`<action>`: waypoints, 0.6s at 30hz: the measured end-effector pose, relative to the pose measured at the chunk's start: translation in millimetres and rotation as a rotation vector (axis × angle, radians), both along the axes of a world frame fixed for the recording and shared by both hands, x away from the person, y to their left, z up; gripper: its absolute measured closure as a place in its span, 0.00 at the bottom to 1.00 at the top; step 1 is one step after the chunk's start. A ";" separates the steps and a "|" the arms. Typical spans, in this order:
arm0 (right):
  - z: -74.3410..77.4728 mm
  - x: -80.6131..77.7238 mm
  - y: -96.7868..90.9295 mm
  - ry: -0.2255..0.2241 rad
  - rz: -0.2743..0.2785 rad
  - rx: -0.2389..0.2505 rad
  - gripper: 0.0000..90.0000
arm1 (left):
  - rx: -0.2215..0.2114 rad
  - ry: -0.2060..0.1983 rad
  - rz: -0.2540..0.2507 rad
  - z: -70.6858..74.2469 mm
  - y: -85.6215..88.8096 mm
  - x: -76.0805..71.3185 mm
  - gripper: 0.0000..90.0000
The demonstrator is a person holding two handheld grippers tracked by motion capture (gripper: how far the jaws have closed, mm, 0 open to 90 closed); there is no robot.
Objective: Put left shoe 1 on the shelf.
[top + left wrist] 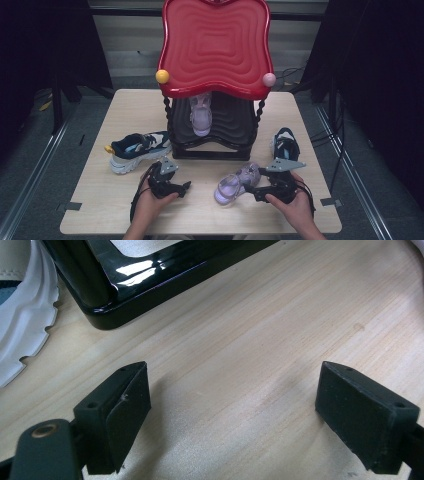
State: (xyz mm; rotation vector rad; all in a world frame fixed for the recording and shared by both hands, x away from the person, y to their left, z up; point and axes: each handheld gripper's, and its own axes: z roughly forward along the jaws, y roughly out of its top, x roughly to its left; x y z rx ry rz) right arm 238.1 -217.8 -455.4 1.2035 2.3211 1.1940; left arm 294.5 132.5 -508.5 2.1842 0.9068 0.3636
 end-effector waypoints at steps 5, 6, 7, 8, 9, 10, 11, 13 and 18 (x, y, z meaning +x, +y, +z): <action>-0.6 11.2 20.3 -0.017 0.010 -0.014 0.16 | 0.002 0.001 0.003 0.1 0.1 -0.2 0.16; -1.9 12.3 22.6 -0.016 0.007 -0.013 0.16 | 0.001 0.001 0.004 0.1 0.1 -0.2 0.16; -3.8 13.5 25.2 -0.012 0.008 -0.011 0.16 | -0.001 0.000 0.004 -0.1 0.0 -0.1 0.16; -5.8 14.4 27.6 -0.009 0.013 -0.009 0.16 | 0.001 0.002 0.003 0.0 0.1 -0.1 0.16; -7.8 14.8 29.7 -0.009 0.014 -0.013 0.16 | 0.002 0.001 0.003 0.1 0.2 -0.1 0.16; -9.8 14.9 31.6 -0.011 0.015 -0.021 0.16 | 0.003 0.001 0.003 0.1 0.2 -0.1 0.16; -11.3 14.3 33.1 -0.028 0.016 -0.040 0.16 | 0.002 0.001 0.002 0.1 0.2 -0.1 0.16; -12.5 13.4 34.7 -0.044 0.028 -0.065 0.16 | 0.002 0.001 0.002 0.1 0.2 -0.1 0.16; -11.2 8.1 28.8 -0.041 0.040 -0.078 0.17 | 0.002 0.001 0.003 0.1 0.1 -0.1 0.16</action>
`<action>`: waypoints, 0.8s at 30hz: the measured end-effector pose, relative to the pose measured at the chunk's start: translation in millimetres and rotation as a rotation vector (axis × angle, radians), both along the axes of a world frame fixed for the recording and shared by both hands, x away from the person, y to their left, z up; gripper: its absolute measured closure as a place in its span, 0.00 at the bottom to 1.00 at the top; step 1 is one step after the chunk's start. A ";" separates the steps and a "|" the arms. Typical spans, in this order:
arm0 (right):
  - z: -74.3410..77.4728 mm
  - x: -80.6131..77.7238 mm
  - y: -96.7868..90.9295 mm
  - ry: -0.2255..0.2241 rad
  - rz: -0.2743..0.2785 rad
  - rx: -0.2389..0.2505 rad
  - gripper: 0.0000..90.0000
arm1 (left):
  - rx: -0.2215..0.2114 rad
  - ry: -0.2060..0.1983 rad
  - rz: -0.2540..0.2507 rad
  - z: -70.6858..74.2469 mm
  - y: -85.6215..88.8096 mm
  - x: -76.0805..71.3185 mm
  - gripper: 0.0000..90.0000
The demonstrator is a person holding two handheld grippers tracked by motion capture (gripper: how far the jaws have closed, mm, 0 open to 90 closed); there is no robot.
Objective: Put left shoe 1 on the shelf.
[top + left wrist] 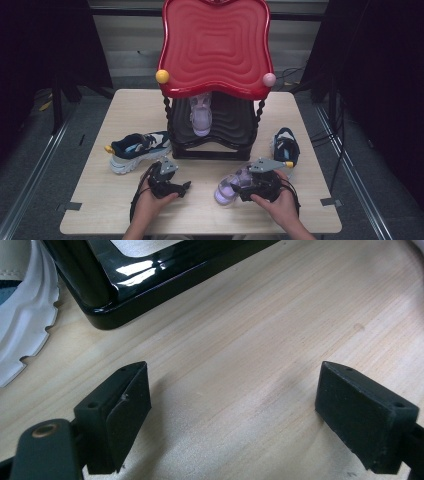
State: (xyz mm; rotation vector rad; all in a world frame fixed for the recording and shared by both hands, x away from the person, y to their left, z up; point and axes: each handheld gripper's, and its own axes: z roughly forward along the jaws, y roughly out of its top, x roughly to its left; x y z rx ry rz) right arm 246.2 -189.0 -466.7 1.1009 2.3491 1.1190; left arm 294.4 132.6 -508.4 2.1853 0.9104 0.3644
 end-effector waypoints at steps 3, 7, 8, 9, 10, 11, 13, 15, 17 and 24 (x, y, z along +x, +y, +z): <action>-0.3 -3.9 -7.4 0.016 0.002 0.009 0.17 | 0.001 0.000 0.000 0.1 0.0 0.0 0.16; -1.8 -10.4 -19.2 0.030 -0.012 0.027 0.18 | -0.001 -0.001 0.000 -0.1 0.0 0.0 0.16; -1.6 -12.0 -22.0 0.027 -0.013 0.025 0.18 | 0.001 0.000 0.000 0.0 0.0 0.0 0.16; -1.1 -13.3 -25.0 0.021 -0.015 0.016 0.19 | 0.000 0.000 0.000 0.0 0.0 0.0 0.16; -0.8 -14.5 -28.3 0.020 -0.016 0.013 0.20 | 0.001 0.000 0.000 0.0 0.0 0.0 0.16; -0.6 -15.6 -31.8 0.024 -0.023 0.015 0.21 | -0.001 -0.001 0.001 -0.1 -0.1 0.0 0.16; -0.7 -16.8 -38.9 0.030 -0.034 0.018 0.24 | -0.001 -0.001 0.000 -0.1 0.0 0.0 0.16; -0.7 -17.7 -44.7 0.033 -0.035 0.019 0.30 | -0.001 -0.001 0.001 -0.1 0.0 0.0 0.16; -1.7 -18.3 -48.4 0.031 -0.035 0.011 0.37 | 0.001 0.000 0.000 0.1 0.0 0.0 0.16; -7.3 -17.2 -53.6 0.015 -0.064 -0.013 0.55 | 0.001 0.000 0.001 0.0 0.0 0.0 0.16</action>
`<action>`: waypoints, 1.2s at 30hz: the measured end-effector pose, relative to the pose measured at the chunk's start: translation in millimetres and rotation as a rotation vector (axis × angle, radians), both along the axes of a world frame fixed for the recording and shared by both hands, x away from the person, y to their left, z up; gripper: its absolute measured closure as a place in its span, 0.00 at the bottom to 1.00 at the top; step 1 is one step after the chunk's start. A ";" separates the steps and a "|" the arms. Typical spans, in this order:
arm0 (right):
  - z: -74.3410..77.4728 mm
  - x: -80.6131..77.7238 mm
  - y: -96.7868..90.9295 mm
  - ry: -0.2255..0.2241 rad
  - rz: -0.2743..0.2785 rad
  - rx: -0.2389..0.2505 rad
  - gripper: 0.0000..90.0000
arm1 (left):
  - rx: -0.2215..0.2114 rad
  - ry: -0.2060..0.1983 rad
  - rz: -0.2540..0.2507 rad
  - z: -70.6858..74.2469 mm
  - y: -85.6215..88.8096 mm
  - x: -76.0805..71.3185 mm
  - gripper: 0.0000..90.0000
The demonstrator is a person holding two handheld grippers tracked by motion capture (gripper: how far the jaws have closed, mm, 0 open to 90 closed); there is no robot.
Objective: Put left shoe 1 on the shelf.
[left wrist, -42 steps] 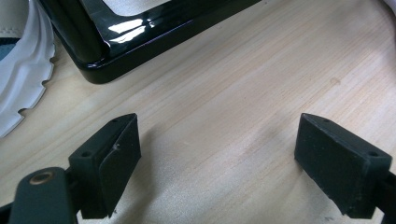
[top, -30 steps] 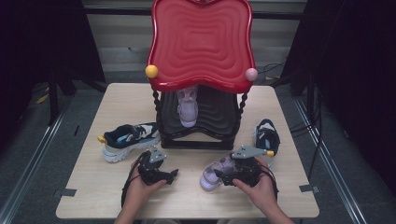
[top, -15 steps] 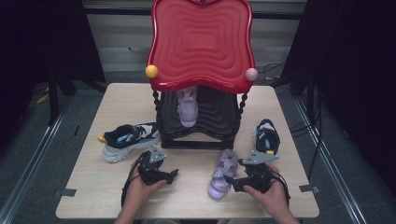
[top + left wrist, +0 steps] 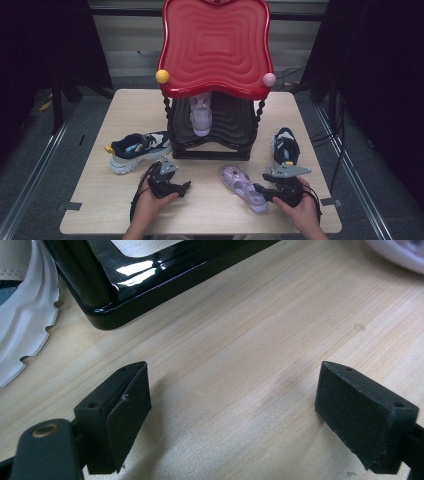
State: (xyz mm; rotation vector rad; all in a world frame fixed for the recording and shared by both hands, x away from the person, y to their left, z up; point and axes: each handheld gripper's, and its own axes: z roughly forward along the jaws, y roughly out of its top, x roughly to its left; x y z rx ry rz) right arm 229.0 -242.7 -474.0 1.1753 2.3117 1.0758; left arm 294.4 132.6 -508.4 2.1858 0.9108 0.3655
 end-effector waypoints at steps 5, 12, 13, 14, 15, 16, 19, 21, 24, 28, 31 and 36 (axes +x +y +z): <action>-3.4 -1.2 2.5 0.002 0.030 0.022 0.59 | 0.000 0.000 0.000 0.0 0.0 0.0 0.16; -5.9 -2.6 4.1 0.003 0.047 0.023 0.64 | -0.001 0.000 0.001 0.0 -0.1 0.0 0.16; -5.9 -2.7 4.0 0.004 0.048 0.026 0.66 | -0.001 0.000 0.001 -0.1 -0.1 0.0 0.16; -5.8 -2.6 4.1 0.002 0.049 0.027 0.67 | -0.001 0.000 0.001 -0.1 -0.1 0.0 0.16; -5.6 -2.4 4.4 0.003 0.049 0.031 0.67 | -0.001 0.000 0.001 0.0 -0.1 0.0 0.16; -5.4 -1.8 4.7 0.005 0.047 0.040 0.67 | -0.001 0.000 0.001 -0.1 -0.1 -0.1 0.16; -5.7 -1.1 5.3 0.007 0.042 0.060 0.68 | -0.001 0.000 0.001 0.0 -0.1 0.0 0.16; -6.0 -0.9 6.4 0.005 0.039 0.064 0.69 | -0.001 0.000 0.000 0.0 0.0 0.0 0.16; -7.5 -1.3 8.5 -0.002 0.034 0.062 0.70 | -0.001 0.000 0.001 0.0 -0.1 0.0 0.16; -9.6 -2.1 7.7 -0.019 0.026 0.083 0.73 | -0.001 0.000 0.001 -0.1 -0.1 0.0 0.16; -11.2 -2.0 5.9 -0.026 0.023 0.110 0.75 | -0.001 0.000 0.001 -0.1 -0.1 0.0 0.16; -13.1 -1.0 4.2 -0.024 0.019 0.104 0.79 | -0.003 -0.001 0.001 -0.2 -0.1 0.1 0.16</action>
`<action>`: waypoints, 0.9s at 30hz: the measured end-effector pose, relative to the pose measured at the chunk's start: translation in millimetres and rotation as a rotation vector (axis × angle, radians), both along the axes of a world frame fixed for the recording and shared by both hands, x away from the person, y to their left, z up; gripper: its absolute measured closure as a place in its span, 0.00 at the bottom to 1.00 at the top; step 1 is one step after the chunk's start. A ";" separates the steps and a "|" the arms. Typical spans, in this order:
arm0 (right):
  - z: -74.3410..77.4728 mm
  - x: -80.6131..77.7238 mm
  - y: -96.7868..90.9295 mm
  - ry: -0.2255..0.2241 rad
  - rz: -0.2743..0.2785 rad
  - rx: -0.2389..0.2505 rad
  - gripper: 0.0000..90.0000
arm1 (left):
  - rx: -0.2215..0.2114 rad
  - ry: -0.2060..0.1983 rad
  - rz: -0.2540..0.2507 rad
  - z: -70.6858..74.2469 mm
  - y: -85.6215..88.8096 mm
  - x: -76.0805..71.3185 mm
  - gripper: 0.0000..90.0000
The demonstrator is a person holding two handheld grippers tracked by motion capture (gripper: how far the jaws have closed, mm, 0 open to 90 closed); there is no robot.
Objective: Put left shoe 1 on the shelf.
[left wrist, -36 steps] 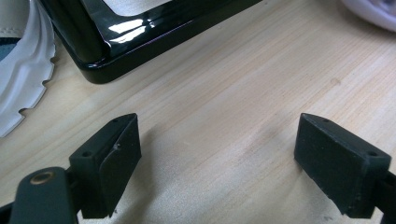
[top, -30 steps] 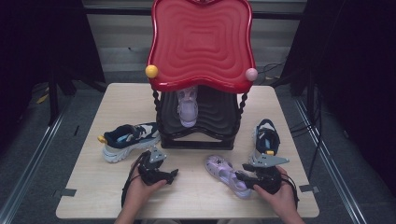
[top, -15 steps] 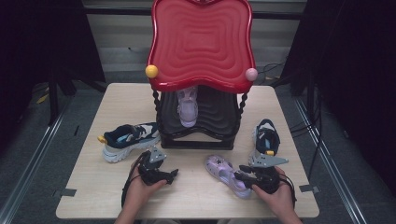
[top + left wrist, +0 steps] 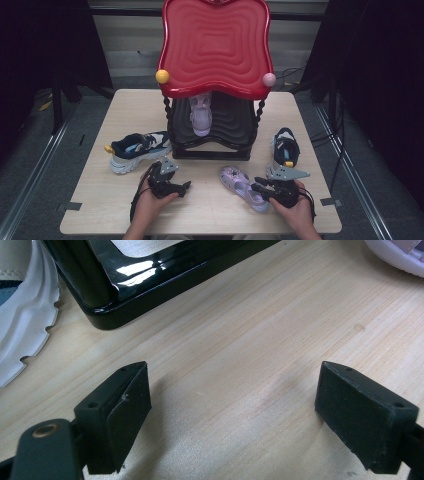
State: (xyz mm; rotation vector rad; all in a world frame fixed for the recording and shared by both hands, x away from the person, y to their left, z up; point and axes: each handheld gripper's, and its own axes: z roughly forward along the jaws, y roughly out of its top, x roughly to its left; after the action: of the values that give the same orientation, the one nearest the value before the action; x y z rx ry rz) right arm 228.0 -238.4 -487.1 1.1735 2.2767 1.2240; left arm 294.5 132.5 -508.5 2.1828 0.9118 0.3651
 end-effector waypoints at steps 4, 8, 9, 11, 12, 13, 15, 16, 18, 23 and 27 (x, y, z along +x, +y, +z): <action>-1.1 1.4 -1.3 0.003 0.001 0.009 0.81 | -0.005 -0.004 -0.003 -0.3 -0.2 0.3 0.16; -0.2 0.8 0.8 -0.007 0.027 -0.002 0.91 | -0.009 -0.001 0.000 -0.5 -0.5 0.2 0.16; 0.6 0.3 2.2 -0.009 0.034 -0.006 0.92 | -0.009 -0.001 0.000 -0.5 -0.5 0.2 0.16; 2.6 -0.8 5.9 -0.023 0.041 -0.011 0.93 | -0.009 -0.001 0.000 -0.5 -0.5 0.2 0.16; 3.6 -0.8 7.5 -0.030 0.049 -0.020 0.93 | -0.009 -0.001 0.000 -0.5 -0.5 0.2 0.16; 4.8 -1.3 9.2 -0.036 0.052 -0.035 0.93 | -0.009 -0.001 0.000 -0.5 -0.5 0.2 0.16; 6.0 -1.9 10.5 -0.043 0.057 -0.042 0.93 | -0.009 -0.001 0.000 -0.5 -0.5 0.2 0.16; 6.8 -2.1 10.3 -0.045 0.055 -0.045 0.93 | -0.009 -0.001 0.000 -0.5 -0.5 0.2 0.16; 9.3 -3.0 9.5 -0.051 0.049 -0.042 0.93 | -0.009 -0.001 0.000 -0.4 -0.4 0.2 0.16; 17.3 -5.6 6.6 -0.077 0.034 -0.029 0.93 | -0.008 -0.001 0.000 -0.4 -0.5 0.2 0.16; 25.6 -7.5 5.1 -0.101 0.028 -0.016 0.93 | -0.009 -0.001 0.000 -0.5 -0.5 0.2 0.16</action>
State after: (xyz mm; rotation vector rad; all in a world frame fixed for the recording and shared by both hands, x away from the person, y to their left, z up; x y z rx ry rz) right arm 220.5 -233.3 -461.5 1.0536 2.2317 1.2441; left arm 294.7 132.0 -509.0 2.1740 0.9113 0.3616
